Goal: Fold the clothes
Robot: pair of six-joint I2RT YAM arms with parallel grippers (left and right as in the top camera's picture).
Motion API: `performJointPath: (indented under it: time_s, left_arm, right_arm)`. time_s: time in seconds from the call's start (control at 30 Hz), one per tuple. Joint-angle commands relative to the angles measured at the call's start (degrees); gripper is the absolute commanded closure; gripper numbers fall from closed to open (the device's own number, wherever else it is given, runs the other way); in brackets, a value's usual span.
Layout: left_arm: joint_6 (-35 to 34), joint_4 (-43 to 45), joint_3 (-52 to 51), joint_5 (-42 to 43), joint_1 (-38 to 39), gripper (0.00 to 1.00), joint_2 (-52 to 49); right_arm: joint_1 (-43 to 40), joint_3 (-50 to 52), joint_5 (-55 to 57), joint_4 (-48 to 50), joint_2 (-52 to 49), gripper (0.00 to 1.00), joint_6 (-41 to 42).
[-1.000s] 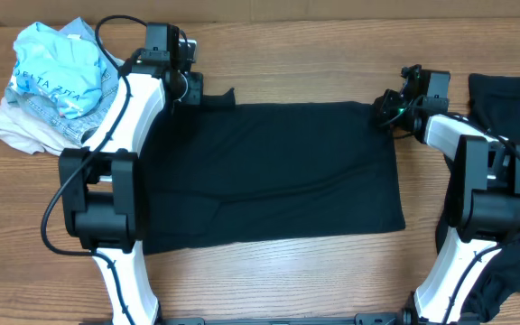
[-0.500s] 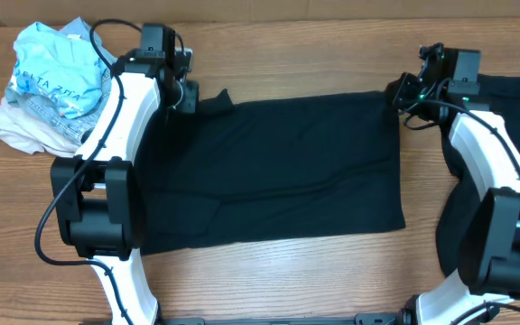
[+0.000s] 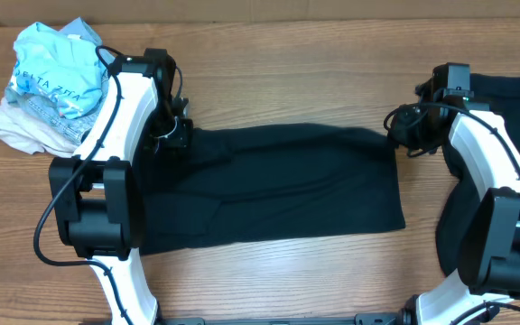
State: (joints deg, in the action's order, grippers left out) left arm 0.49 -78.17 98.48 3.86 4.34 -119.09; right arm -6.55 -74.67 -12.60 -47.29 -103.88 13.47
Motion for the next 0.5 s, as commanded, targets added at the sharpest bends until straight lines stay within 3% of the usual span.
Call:
performJointPath:
  time_s: [0.0, 0.23, 0.47]
  left_arm:
    - [1.3, -3.9, 0.7, -0.9, -1.1, 0.96, 2.0]
    - [1.2, -9.9, 0.7, -0.9, -2.6, 0.96, 2.0]
    - [1.3, -12.3, 0.7, 0.6, -4.2, 0.96, 2.0]
  right_arm:
    - [0.3, -0.4, 1.1, -3.3, 0.0, 0.96, 0.0]
    - [0.3, -0.7, 1.3, -11.1, 0.0, 0.96, -0.1]
    - [0.3, -2.3, 9.4, -15.6, 0.0, 0.96, 0.0]
